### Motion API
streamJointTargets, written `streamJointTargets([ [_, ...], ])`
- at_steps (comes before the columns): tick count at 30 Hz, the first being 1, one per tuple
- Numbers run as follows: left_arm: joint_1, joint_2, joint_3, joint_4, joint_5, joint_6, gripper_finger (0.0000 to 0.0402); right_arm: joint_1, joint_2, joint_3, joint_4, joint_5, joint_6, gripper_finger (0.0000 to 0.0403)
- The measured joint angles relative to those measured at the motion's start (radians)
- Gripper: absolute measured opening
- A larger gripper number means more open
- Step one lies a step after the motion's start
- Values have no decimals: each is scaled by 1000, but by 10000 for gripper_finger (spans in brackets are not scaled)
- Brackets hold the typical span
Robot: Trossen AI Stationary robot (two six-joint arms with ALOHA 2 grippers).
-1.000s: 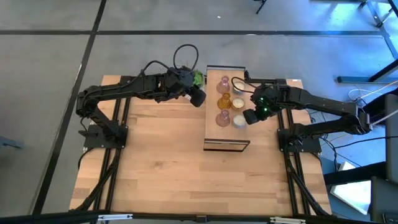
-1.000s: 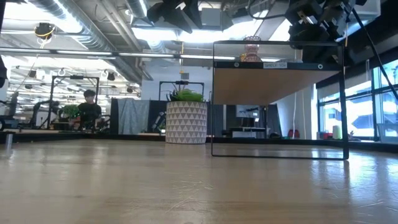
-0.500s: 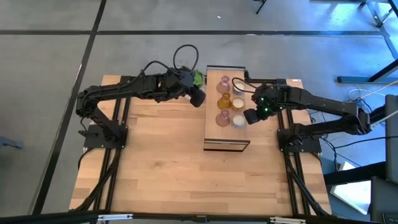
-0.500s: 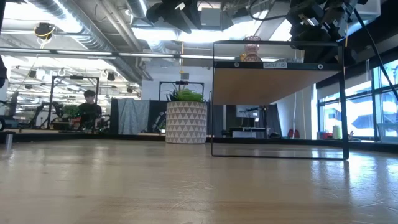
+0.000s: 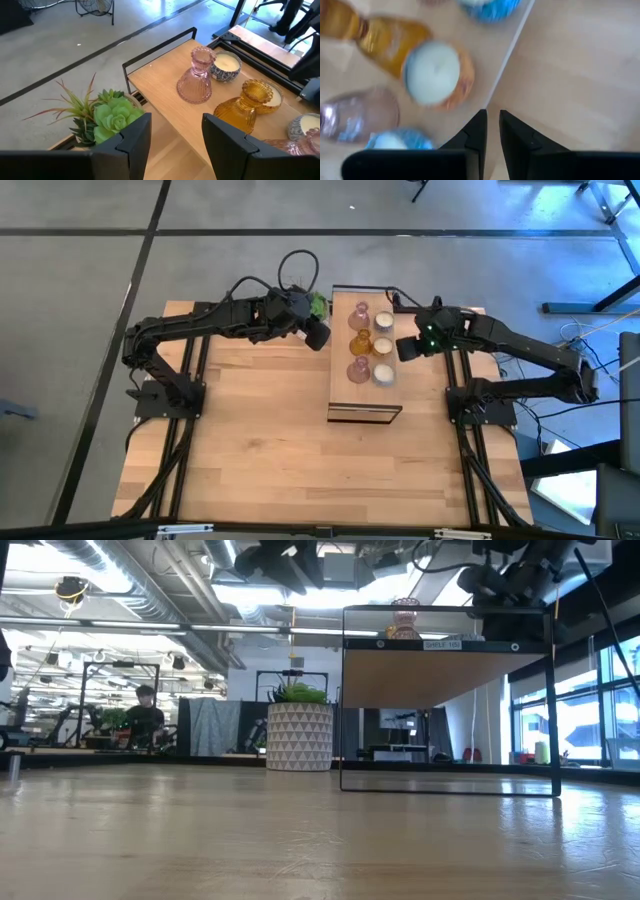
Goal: Pick & Place candle stick holders
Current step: Adjust the patterned blue scented candle on the shelf
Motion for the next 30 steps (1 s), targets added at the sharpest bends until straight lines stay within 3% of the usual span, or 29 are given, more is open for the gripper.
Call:
streamJointTargets([
  [10, 0, 0, 0, 0, 8, 4, 171, -116, 10, 0, 96, 195, -84, 54],
  [24, 0, 0, 0, -1, 11, 7, 171, -249, 170, 0, 215, 28, -124, 54],
  [30, 0, 0, 0, -8, 11, 10, 171, -260, 173, 0, 278, 38, -124, 54],
])
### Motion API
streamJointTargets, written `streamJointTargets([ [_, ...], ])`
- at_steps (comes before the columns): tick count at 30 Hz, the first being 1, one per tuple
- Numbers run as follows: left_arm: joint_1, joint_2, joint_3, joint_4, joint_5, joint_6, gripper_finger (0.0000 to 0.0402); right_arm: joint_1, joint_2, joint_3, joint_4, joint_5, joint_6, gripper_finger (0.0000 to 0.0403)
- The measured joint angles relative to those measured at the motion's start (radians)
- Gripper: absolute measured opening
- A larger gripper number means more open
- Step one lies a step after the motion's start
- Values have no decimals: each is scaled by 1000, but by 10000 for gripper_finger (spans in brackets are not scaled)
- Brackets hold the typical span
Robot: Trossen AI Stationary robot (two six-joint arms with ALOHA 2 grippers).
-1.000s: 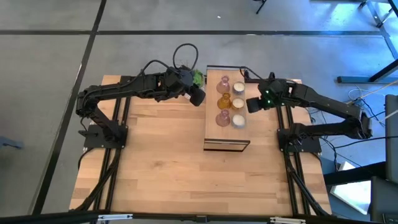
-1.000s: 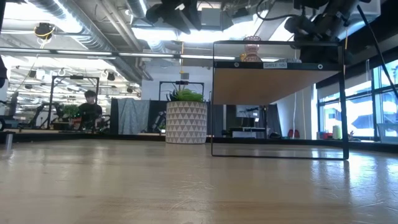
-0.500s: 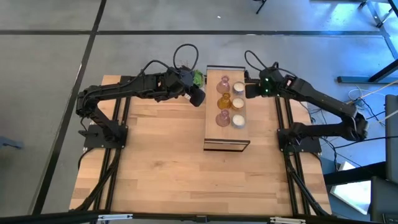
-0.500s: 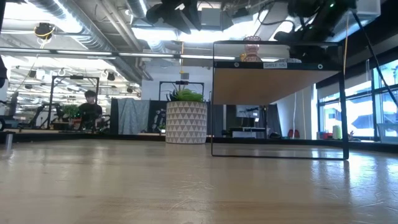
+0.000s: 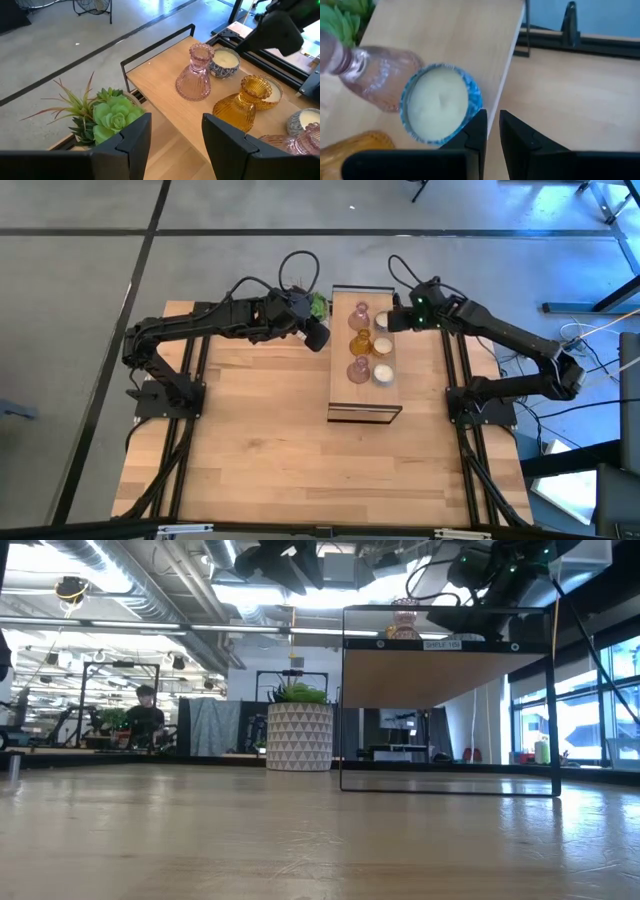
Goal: Pick & Place candle stick holders
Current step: Adjust the patterned blue scented candle on the shelf
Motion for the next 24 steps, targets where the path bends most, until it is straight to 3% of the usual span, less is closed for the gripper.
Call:
streamJointTargets([
  [11, 6, 0, 0, -7, 0, 14, 171, -15, 5, 0, 55, 25, -23, 54],
  [24, 31, 0, 0, -7, 19, 30, 171, -15, 82, 0, 67, -77, -25, 54],
])
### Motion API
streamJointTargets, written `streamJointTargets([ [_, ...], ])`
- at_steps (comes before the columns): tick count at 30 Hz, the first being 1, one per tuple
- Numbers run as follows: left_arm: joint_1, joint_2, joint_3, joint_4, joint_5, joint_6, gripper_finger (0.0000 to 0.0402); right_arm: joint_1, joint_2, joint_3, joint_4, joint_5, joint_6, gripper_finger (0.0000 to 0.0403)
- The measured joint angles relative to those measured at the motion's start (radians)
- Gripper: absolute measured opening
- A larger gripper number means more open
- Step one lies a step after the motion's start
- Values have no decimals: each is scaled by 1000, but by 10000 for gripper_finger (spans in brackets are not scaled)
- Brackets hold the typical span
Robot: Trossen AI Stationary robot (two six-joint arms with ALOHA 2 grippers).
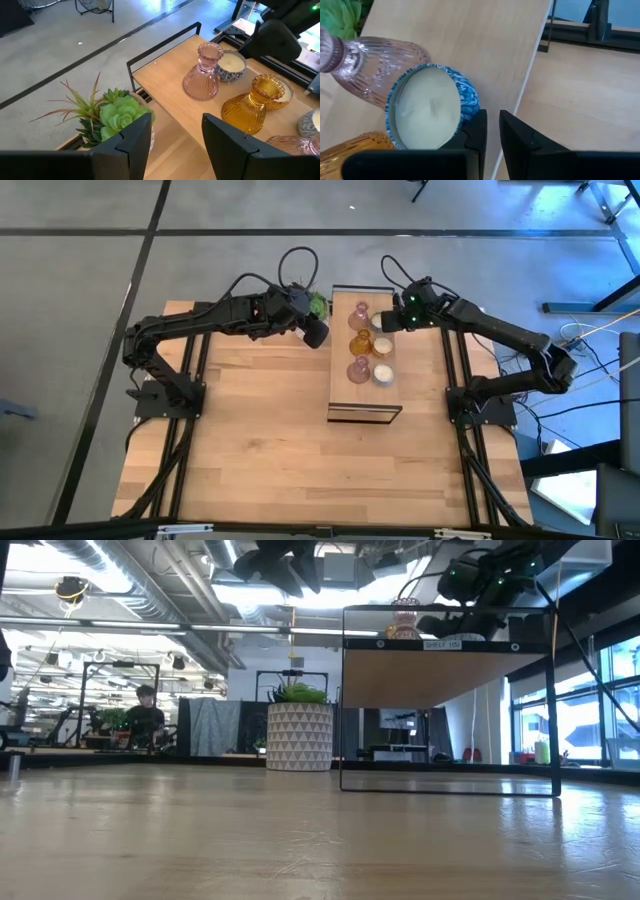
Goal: Pick & Place candle stick holders
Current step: Adjust the patterned blue scented candle on the shelf
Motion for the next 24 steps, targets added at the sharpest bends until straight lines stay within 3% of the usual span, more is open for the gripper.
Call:
streamJointTargets([
  [13, 0, 0, 0, -24, -1, 1, 171, -9, -117, 52, -27, 81, -49, 54],
  [19, 0, 0, 0, -23, -10, 0, 171, -9, -197, 90, -89, -13, -87, 54],
  [24, 0, 0, 0, -23, -10, -7, 171, -9, -249, 90, -267, -69, -97, 54],
])
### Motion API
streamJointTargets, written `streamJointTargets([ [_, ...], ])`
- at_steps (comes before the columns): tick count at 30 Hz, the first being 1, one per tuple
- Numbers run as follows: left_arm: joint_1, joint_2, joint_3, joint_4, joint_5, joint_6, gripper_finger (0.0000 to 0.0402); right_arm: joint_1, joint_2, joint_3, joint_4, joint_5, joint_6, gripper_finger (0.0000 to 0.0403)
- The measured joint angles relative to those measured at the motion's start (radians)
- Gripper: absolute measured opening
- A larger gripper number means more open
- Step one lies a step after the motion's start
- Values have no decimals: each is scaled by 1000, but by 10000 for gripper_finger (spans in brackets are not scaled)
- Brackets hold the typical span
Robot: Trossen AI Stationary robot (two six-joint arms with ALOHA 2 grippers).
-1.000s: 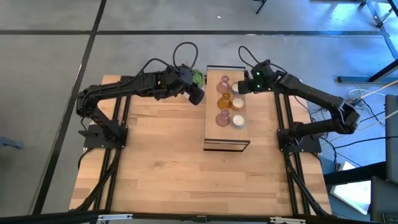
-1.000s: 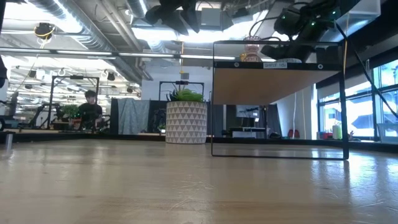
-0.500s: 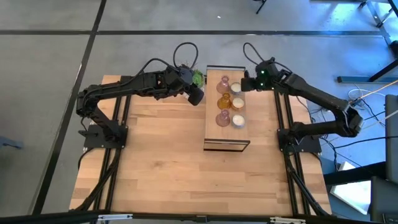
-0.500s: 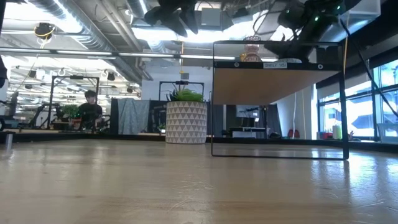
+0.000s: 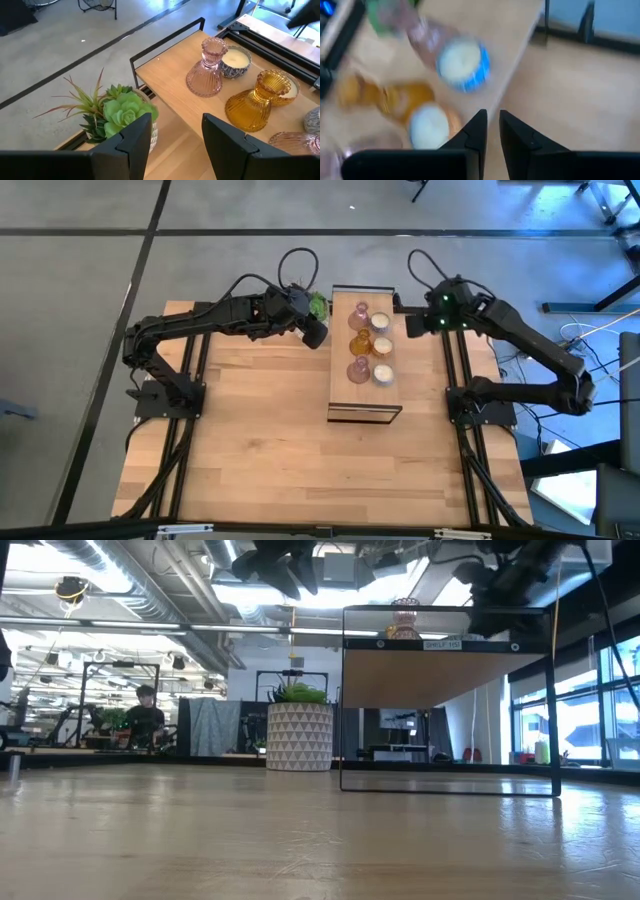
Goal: Pick & Place candle stick holders
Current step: Adjust the patterned blue scented candle on the shelf
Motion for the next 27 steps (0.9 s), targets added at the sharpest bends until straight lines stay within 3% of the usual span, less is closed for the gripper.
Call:
streamJointTargets([
  [8, -1, 0, 0, 1, -1, -18, 171, 9, -9, 0, -193, -264, -63, 54],
  [12, -1, 0, 0, 1, -1, -28, 171, 33, -9, 0, -250, -343, -84, 54],
  [27, -24, 0, 0, 1, -11, -82, 171, 209, -9, 0, -273, -321, -30, 54],
])
